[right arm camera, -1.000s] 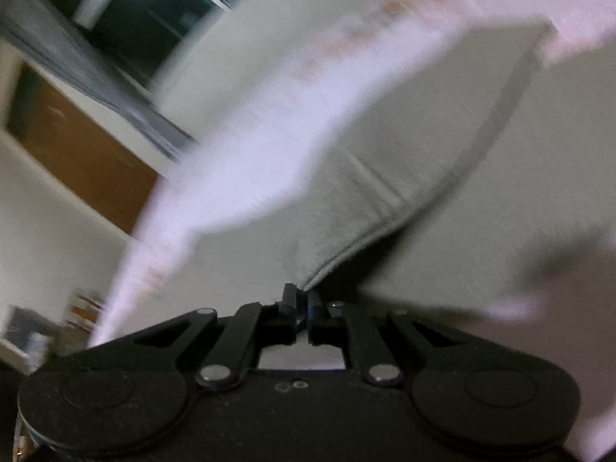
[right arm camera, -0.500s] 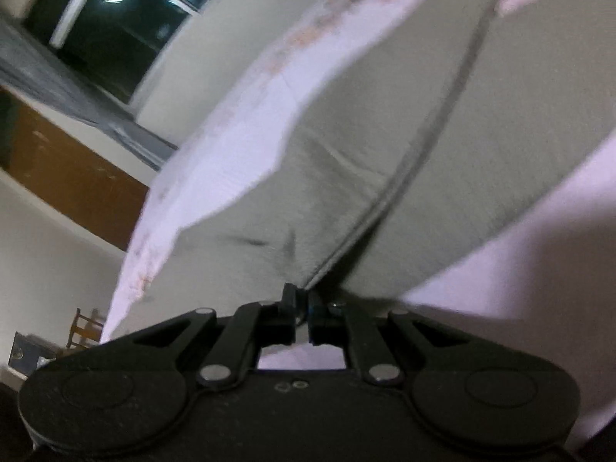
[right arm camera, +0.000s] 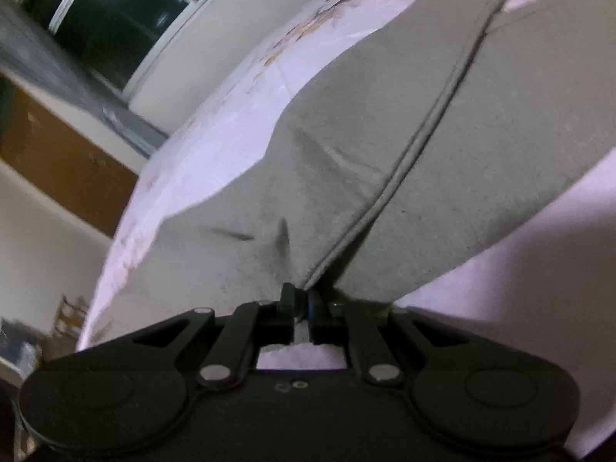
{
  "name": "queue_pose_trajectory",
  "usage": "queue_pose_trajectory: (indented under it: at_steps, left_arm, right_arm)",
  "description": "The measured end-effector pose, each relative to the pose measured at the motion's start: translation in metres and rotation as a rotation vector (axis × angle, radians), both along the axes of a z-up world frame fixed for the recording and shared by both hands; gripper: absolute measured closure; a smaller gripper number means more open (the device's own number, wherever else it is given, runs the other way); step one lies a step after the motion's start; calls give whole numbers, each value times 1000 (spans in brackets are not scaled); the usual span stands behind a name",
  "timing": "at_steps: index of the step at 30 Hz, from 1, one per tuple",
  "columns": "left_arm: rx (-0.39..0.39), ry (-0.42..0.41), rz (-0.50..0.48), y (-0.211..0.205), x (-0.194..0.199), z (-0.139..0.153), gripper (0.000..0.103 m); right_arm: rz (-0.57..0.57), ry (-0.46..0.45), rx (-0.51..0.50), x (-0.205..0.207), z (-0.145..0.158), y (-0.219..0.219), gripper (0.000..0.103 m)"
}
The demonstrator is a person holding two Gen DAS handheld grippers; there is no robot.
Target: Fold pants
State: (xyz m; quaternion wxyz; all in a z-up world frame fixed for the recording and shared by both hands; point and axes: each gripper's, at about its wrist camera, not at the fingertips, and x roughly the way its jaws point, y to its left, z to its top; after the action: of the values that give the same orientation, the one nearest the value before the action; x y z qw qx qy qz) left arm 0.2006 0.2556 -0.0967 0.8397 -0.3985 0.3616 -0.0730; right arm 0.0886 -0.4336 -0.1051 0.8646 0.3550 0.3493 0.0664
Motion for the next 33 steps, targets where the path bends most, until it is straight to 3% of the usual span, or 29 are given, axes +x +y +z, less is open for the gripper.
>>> queue_pose_trajectory:
  at_steps: [4, 6, 7, 8, 9, 10, 13, 15, 17, 19, 21, 27, 33]
  left_arm:
    - [-11, -10, 7, 2, -2, -2, 87]
    - [-16, -11, 22, 2, -5, -3, 79]
    - [-12, -3, 37, 3, -8, -3, 52]
    - [22, 18, 72, 5, -11, -2, 37]
    - [35, 1, 92, 7, -16, 0, 32]
    - [41, -10, 111, 9, -22, 3, 32]
    - [163, -28, 176, 4, -37, 22, 32]
    - [279, -75, 215, -10, -47, 43, 32]
    - [325, -136, 210, -27, -51, 58, 31]
    - [354, -159, 184, -48, -46, 66, 24]
    - [383, -161, 155, -72, -37, 69, 23]
    - [374, -164, 56, -148, -18, 63, 23]
    - [563, -197, -40, -238, -24, 61, 23]
  right_arm:
    - [-15, 12, 33, -6, -3, -11, 102]
    - [-40, 13, 71, -11, -4, -21, 97]
    - [-51, 14, 72, -10, -3, -22, 93]
    - [-70, 7, 66, -11, -1, -24, 91]
    - [-91, -8, 59, -16, 3, -28, 84]
    - [-111, -24, 46, -20, 9, -33, 77]
    - [-174, -70, 39, -33, 22, -53, 72]
    - [-218, -103, 35, -38, 30, -66, 69]
    - [-255, -133, 48, -44, 35, -83, 67]
    - [-286, -145, 45, -42, 38, -99, 65]
    - [-316, -154, 48, -41, 40, -119, 65]
    - [-426, -155, 103, -18, 37, -179, 66]
    - [-399, -126, 54, 20, 34, -215, 69]
